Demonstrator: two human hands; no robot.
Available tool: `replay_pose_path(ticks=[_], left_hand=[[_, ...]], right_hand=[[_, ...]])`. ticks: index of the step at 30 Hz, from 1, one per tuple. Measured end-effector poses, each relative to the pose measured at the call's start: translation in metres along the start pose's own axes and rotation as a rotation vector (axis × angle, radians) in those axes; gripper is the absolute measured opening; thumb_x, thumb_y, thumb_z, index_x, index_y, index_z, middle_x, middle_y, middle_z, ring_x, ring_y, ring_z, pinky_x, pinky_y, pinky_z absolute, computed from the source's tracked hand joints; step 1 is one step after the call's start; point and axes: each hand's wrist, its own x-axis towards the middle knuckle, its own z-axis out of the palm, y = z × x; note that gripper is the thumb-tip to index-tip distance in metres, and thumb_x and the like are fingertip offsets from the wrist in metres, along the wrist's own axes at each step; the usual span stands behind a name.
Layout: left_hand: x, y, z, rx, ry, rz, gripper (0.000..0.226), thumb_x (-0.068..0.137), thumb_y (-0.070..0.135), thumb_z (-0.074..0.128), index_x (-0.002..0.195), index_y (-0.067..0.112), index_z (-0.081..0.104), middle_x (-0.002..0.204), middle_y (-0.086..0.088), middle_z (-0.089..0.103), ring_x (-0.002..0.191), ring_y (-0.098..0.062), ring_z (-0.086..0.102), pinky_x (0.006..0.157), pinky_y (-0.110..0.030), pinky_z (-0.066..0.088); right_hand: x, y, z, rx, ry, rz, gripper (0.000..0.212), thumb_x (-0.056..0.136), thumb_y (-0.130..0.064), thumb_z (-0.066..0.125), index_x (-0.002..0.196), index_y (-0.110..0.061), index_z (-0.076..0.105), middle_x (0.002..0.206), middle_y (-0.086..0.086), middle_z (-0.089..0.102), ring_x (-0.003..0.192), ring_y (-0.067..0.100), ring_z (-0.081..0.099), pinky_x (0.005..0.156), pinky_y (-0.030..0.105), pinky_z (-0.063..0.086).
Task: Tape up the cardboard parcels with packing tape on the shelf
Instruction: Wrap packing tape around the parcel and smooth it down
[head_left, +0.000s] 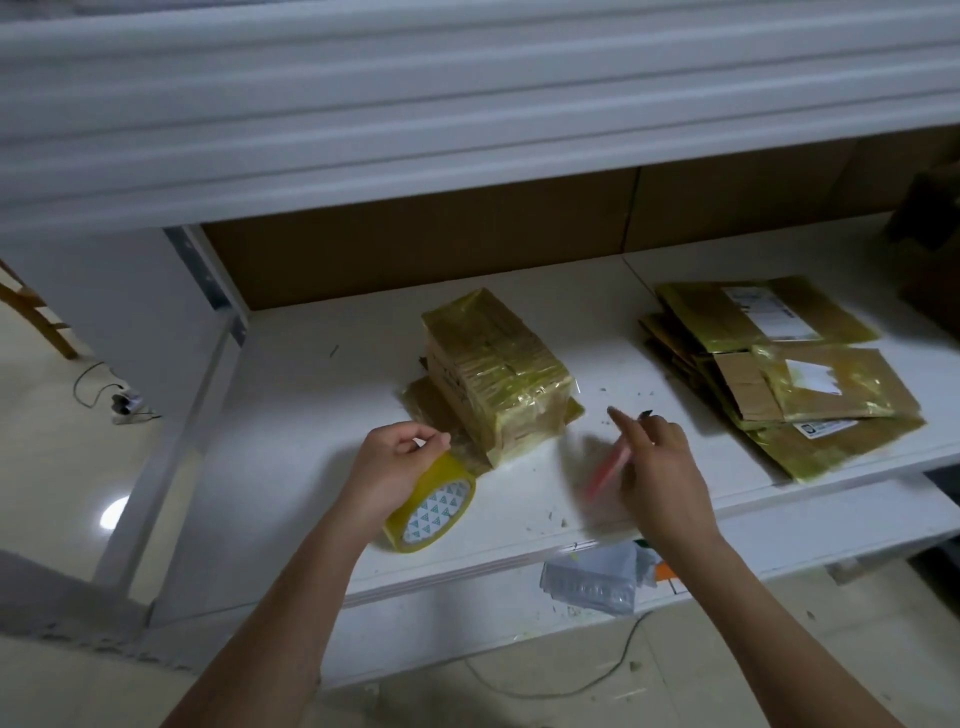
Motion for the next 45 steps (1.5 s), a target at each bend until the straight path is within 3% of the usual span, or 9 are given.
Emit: replay_pose_path(ticks=[3,7,17,22,25,29,34,41,45], left_hand=[[-0.006,-0.002,-0.005,0.010,0.008,0.016,0.012,0.090,0.032,0.069,0.081,0.024,0.070,0.079,0.002,0.071,0.073,-0.014,0.067,0.063,-0.022,0.049],[-0.013,-0.005,-0.009,0.041,-0.024,0.048,0.012,0.090,0.029,0.069,0.081,0.021,0.072,0.075,-0.001,0.073,0.068,-0.015,0.069,0.064,-0.024,0.052],[-0.024,-0.011,-0.039,0.104,-0.057,0.093,0.022,0.093,0.035,0.063,0.113,0.045,0.064,0.096,0.011,0.071,0.091,-0.009,0.069,0.073,-0.022,0.055],[-0.030,-0.024,-0.070,-0.037,-0.043,0.021,0.046,0.081,0.042,0.067,0.125,0.036,0.054,0.100,-0.012,0.068,0.086,-0.014,0.070,0.067,-0.019,0.054],[-0.034,-0.037,-0.075,0.006,-0.013,0.053,0.025,0.082,0.020,0.076,0.096,0.008,0.061,0.085,-0.022,0.068,0.069,-0.017,0.068,0.054,-0.018,0.052],[-0.021,-0.036,-0.100,0.339,0.084,0.129,0.039,0.058,0.050,0.079,0.068,0.016,0.062,0.060,0.003,0.060,0.059,-0.011,0.057,0.049,-0.020,0.041],[-0.009,-0.037,-0.112,0.633,0.086,0.038,0.034,0.068,0.049,0.083,0.073,0.020,0.065,0.079,0.003,0.061,0.071,-0.012,0.061,0.050,-0.021,0.039],[-0.001,-0.033,-0.078,0.635,0.231,0.024,0.026,0.088,0.052,0.061,0.090,0.027,0.068,0.098,0.007,0.062,0.091,-0.018,0.057,0.072,-0.028,0.039],[-0.001,-0.038,-0.076,0.663,0.241,0.029,0.022,0.094,0.048,0.053,0.098,0.031,0.066,0.109,0.004,0.067,0.099,-0.020,0.060,0.072,-0.028,0.039]], right_hand=[[-0.016,-0.047,-0.003,0.374,-0.029,-0.233,0.030,0.084,-0.005,0.056,0.111,-0.010,0.070,0.094,0.006,0.066,0.085,0.020,0.061,0.075,0.030,0.051],[-0.018,-0.104,0.008,0.795,-0.341,0.038,0.024,0.094,-0.031,0.063,0.100,-0.010,0.073,0.091,-0.002,0.069,0.075,0.002,0.062,0.066,0.010,0.045],[-0.011,-0.148,0.048,1.115,-0.344,0.328,0.025,0.091,-0.021,0.068,0.069,-0.012,0.062,0.070,0.006,0.066,0.071,0.020,0.064,0.077,0.051,0.057],[-0.019,-0.162,0.060,1.306,-0.409,0.522,0.023,0.089,-0.027,0.071,0.076,-0.010,0.064,0.073,0.002,0.071,0.074,0.017,0.069,0.075,0.037,0.060],[-0.023,-0.165,0.072,1.239,-0.376,0.515,0.023,0.084,-0.024,0.076,0.073,-0.007,0.065,0.078,0.010,0.073,0.079,0.025,0.071,0.080,0.042,0.059],[-0.023,-0.179,0.082,0.889,-0.330,0.299,0.034,0.084,-0.024,0.075,0.058,-0.021,0.053,0.065,-0.016,0.060,0.064,0.000,0.057,0.066,0.026,0.046],[-0.016,-0.185,0.101,0.498,-0.219,0.064,0.031,0.086,-0.038,0.071,0.062,-0.018,0.064,0.090,-0.008,0.058,0.100,0.012,0.046,0.073,0.020,0.036],[-0.025,-0.187,0.109,0.466,-0.086,0.015,0.020,0.080,-0.012,0.077,0.066,-0.010,0.062,0.098,0.014,0.052,0.099,0.029,0.048,0.080,0.025,0.042],[-0.022,-0.186,0.111,0.522,-0.090,0.026,0.044,0.075,-0.007,0.080,0.110,-0.009,0.054,0.112,0.009,0.043,0.101,0.018,0.043,0.086,0.023,0.044]])
